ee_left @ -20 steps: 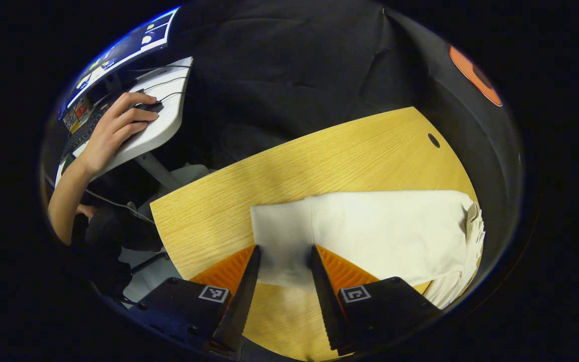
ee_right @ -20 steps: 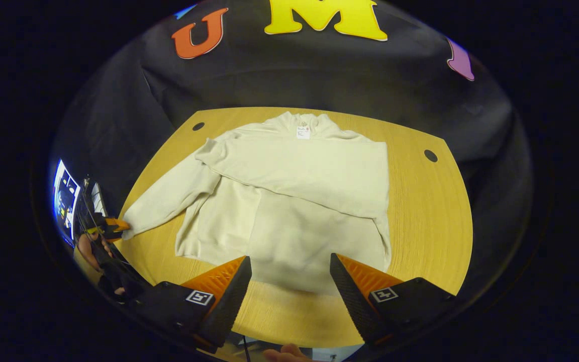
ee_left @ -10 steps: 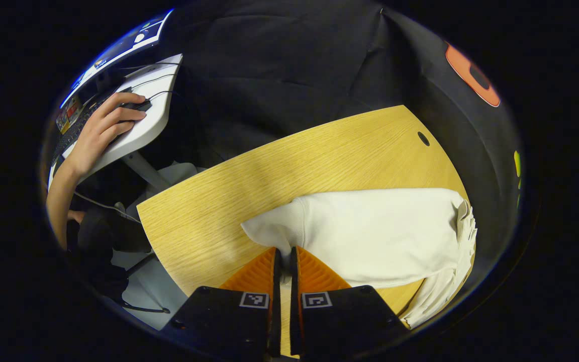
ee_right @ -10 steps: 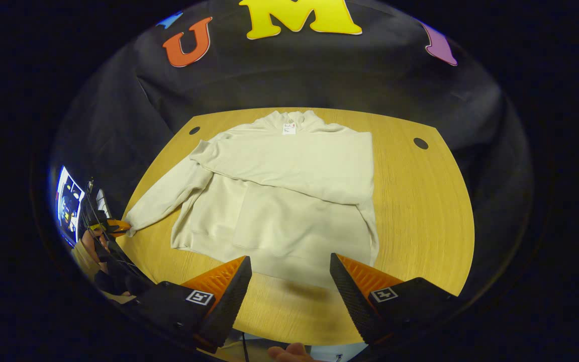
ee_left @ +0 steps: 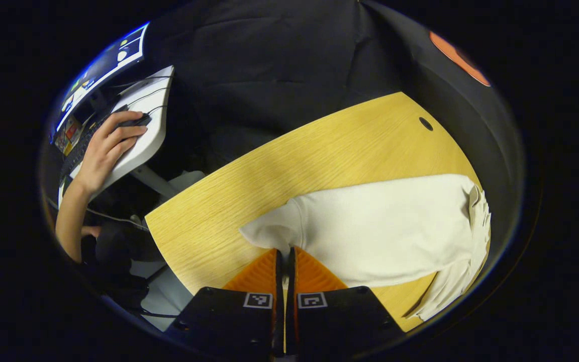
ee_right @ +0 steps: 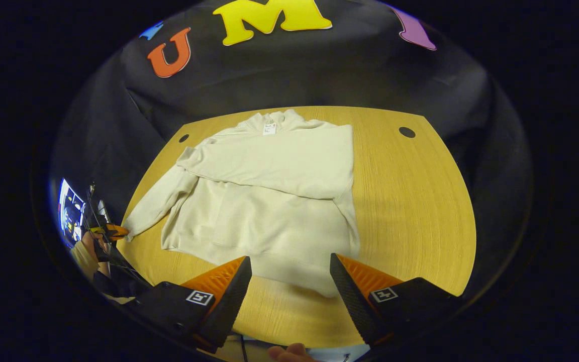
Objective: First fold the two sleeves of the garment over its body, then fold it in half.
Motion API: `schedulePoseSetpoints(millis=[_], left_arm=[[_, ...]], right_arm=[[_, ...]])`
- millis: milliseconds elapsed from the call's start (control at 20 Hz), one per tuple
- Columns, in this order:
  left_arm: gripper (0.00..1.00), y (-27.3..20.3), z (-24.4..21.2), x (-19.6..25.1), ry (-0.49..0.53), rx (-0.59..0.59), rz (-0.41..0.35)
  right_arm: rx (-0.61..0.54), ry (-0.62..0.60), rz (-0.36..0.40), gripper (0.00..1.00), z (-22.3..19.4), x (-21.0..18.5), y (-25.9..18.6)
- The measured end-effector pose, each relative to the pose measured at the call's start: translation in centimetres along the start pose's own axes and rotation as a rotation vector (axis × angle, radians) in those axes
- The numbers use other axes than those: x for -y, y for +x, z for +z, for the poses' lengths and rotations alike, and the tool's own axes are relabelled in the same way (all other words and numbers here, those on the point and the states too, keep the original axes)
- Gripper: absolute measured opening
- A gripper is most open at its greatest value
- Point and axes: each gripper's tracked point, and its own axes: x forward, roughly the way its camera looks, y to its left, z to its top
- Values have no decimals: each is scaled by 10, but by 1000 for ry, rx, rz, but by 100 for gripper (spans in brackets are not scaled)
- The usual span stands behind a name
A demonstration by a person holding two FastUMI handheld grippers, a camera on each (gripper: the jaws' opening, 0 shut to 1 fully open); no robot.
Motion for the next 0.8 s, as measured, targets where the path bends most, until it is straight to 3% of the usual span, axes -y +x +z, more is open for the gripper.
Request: schedulePoseSetpoints(millis=[450,800], left_arm=[[4,-45,38,48,83,53,6],[4,-80,63,151,274,109,-30]], right_arm=[[-22,-9,51,94,-14,14,12],[-41,-25,99,94,-24,20,24]])
